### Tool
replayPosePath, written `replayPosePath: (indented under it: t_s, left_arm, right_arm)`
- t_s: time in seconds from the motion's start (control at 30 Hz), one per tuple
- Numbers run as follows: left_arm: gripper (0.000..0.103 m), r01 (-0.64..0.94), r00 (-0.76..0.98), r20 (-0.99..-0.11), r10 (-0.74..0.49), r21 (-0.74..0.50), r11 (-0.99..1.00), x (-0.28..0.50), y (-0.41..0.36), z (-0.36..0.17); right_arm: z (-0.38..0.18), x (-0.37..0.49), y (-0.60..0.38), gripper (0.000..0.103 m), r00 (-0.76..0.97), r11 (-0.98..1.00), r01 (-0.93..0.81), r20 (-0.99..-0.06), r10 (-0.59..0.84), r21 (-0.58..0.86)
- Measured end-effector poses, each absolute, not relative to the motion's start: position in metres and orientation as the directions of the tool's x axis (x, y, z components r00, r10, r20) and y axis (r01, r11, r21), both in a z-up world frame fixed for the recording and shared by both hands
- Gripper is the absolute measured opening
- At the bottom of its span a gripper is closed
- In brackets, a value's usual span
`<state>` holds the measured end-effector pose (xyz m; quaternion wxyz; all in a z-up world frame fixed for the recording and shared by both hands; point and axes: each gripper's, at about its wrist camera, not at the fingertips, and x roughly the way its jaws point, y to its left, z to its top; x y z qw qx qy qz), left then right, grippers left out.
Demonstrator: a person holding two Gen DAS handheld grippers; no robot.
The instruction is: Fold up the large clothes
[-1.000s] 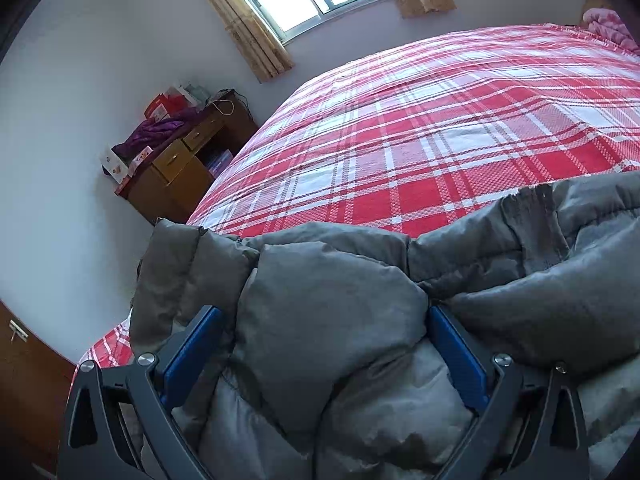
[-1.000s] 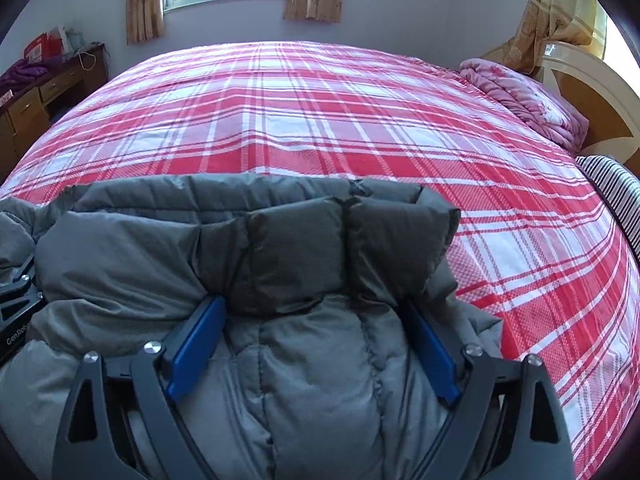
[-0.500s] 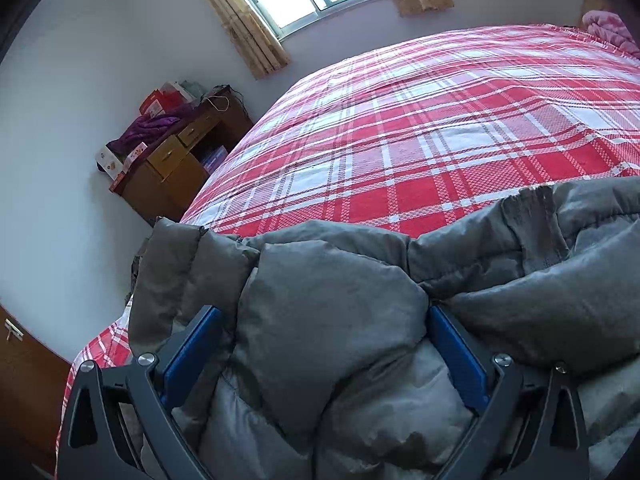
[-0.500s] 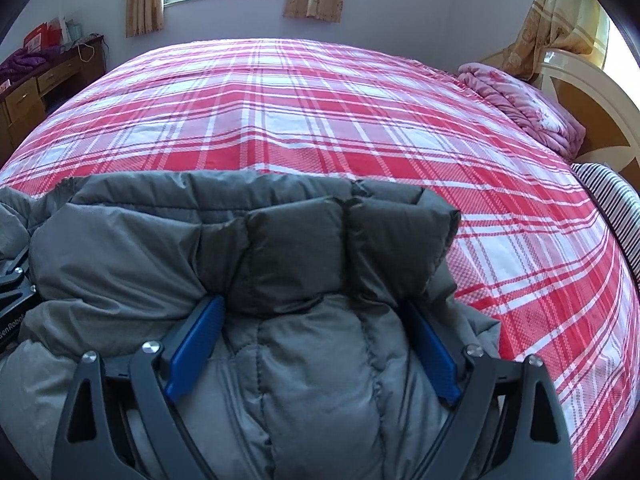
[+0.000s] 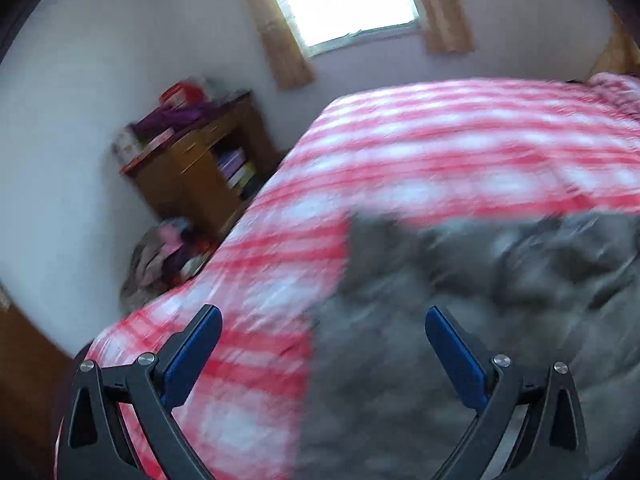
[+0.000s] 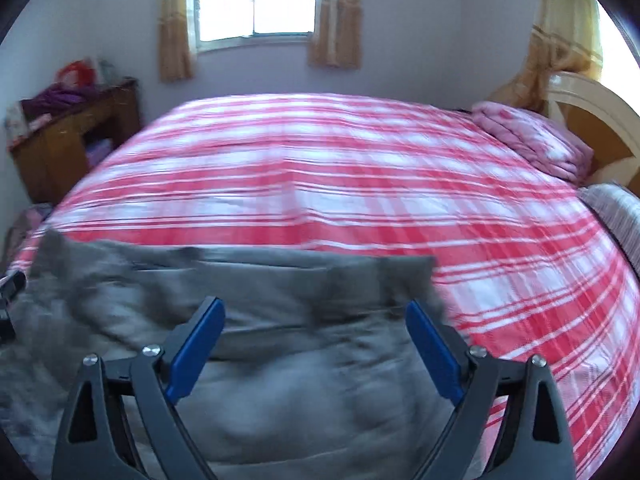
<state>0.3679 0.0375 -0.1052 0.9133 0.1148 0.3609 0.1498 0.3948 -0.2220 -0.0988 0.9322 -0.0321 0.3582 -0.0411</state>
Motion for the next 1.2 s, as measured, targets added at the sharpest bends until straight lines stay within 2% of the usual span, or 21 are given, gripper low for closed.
replayPosePath:
  t_s: [0.07,0.2,0.37,0.53,0.67,0.83,0.87,0.9,1.07,1.2]
  left_arm:
    - [0.102,-0.202,0.655,-0.663,0.361,0.307,0.930,0.352,0.062,-0.124]
    - [0.102,-0.213,0.586,-0.741,0.328,0.249,0.945,0.341,0.087,-0.162]
    - [0.102,-0.204,0.588,-0.749,0.307,0.230,0.952,0.351,0.081,-0.179]
    - [0.102,-0.218,0.595,-0.751,0.286,0.192,0.957,0.351,0.082,-0.187]
    - [0.102,-0.245,0.588,-0.775,0.231,0.102,0.964,0.342,0.094,-0.193]
    - [0.102,-0.231,0.551,-0.809,0.205,0.088,0.969,0.347,0.098,-0.193]
    - [0.102,-0.228,0.546,-0.814,0.199,0.085,0.970,0.345,0.100,-0.190]
    - [0.102,-0.223,0.547,-0.812,0.204,0.093,0.970,0.341,0.101,-0.186]
    - [0.102,-0.225,0.622,-0.751,0.222,0.100,0.969,0.308,0.100,-0.169]
    - [0.102,-0.205,0.601,-0.776,0.188,0.078,0.976,0.300,0.093,-0.184]
  right_arm:
    - [-0.103,0.394,-0.192,0.094,0.731,0.994,-0.012,-0.679,-0.064,-0.106]
    - [-0.127,0.396,-0.160,0.094,0.723,0.981,-0.020,-0.681,-0.118,-0.192]
    - [-0.177,0.408,-0.157,0.094,0.638,0.969,-0.009,-0.747,-0.184,-0.247]
    - [-0.187,0.414,-0.158,0.097,0.631,0.962,-0.003,-0.747,-0.211,-0.274]
    - [-0.189,0.414,-0.162,0.099,0.629,0.964,-0.005,-0.751,-0.203,-0.265]
    - [-0.185,0.414,-0.162,0.100,0.609,0.969,-0.015,-0.771,-0.186,-0.246]
    - [-0.180,0.410,-0.164,0.097,0.602,0.973,-0.024,-0.780,-0.170,-0.231]
    - [-0.173,0.404,-0.166,0.093,0.606,0.975,-0.026,-0.779,-0.161,-0.221]
    - [-0.137,0.323,-0.175,0.096,0.712,0.976,-0.022,-0.689,-0.137,-0.217]
    - [-0.162,0.297,-0.165,0.098,0.688,0.967,-0.047,-0.709,-0.151,-0.251]
